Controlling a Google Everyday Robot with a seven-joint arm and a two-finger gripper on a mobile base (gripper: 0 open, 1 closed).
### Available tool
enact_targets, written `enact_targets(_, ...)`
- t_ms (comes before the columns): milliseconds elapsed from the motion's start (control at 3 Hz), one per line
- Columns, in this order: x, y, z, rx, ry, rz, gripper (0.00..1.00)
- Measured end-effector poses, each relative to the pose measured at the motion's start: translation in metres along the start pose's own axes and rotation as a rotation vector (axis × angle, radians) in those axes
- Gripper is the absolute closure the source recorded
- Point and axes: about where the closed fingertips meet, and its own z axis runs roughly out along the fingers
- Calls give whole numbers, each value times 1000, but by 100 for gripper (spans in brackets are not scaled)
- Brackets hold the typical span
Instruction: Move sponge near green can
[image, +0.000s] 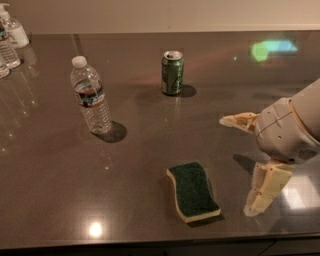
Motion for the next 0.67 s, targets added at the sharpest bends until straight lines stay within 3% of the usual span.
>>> enact_targets(667,-6,14,32,-50,-14,-25,0)
